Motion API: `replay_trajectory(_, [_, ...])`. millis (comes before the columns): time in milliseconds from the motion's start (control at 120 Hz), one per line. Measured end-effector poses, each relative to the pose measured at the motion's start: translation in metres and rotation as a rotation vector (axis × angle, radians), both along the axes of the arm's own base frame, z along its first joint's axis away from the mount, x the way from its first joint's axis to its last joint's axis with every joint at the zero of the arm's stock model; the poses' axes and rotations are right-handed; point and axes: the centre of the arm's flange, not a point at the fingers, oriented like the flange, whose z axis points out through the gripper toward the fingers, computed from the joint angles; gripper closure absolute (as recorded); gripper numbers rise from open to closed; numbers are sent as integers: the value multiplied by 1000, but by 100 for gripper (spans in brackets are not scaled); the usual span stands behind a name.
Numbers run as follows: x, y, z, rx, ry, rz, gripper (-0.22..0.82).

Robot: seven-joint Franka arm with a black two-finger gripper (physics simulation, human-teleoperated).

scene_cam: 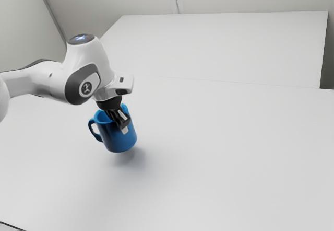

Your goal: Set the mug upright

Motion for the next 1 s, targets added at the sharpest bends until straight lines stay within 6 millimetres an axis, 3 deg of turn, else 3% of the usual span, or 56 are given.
replay_trajectory(242, [-18,3,-38,15,-84,82,77])
replay_trajectory(800, [-25,8,-76,12,-153,192,77])
replay_trajectory(1000, [-25,4,-74,-3,-153,208,45])
